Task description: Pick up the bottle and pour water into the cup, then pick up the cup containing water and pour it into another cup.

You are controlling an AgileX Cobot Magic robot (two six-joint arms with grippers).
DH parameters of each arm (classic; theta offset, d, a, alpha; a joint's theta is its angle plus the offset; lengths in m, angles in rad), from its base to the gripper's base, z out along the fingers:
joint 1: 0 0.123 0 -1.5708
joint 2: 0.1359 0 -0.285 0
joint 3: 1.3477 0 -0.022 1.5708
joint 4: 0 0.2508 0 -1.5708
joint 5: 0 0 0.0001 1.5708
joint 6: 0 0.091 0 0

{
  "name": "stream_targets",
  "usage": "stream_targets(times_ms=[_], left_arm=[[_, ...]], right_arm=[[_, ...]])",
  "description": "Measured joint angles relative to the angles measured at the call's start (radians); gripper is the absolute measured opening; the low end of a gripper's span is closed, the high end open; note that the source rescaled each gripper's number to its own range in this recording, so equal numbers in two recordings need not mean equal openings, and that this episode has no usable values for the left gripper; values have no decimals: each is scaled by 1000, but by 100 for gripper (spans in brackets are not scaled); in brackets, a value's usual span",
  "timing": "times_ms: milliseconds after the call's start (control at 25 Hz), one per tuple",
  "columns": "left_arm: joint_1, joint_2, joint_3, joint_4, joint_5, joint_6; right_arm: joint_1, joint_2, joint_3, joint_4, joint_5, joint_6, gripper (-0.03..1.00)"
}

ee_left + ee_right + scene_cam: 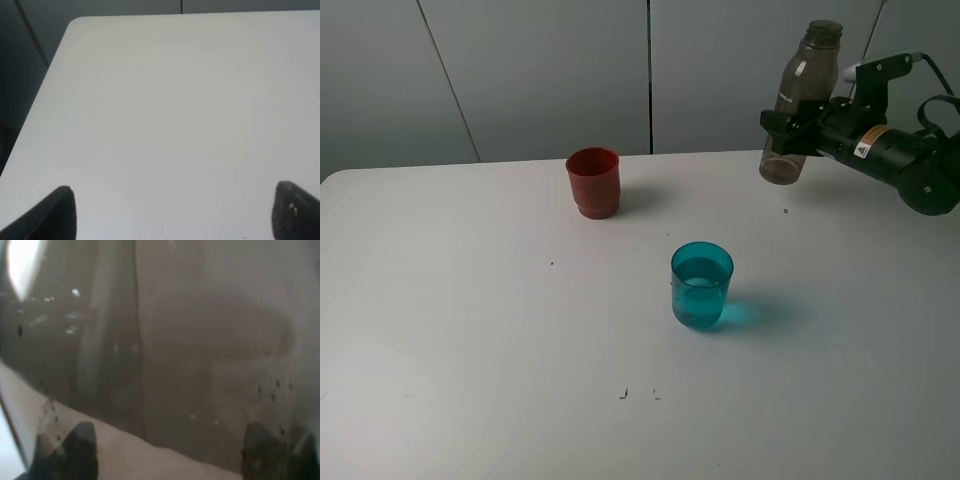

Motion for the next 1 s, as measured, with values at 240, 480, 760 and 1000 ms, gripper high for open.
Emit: stream_targets(times_ms=[240,480,760,1000], left_arm=[[0,0,0,0,0,0],[0,0,0,0,0,0],[0,0,0,0,0,-2],[0,0,0,0,0,-2]], right_arm=[[0,96,-142,-54,7,91,6],[11,149,-227,-189,23,167,6],[18,199,-280,-273,25,171,6],[18,214,-283,-275,33,179,6]])
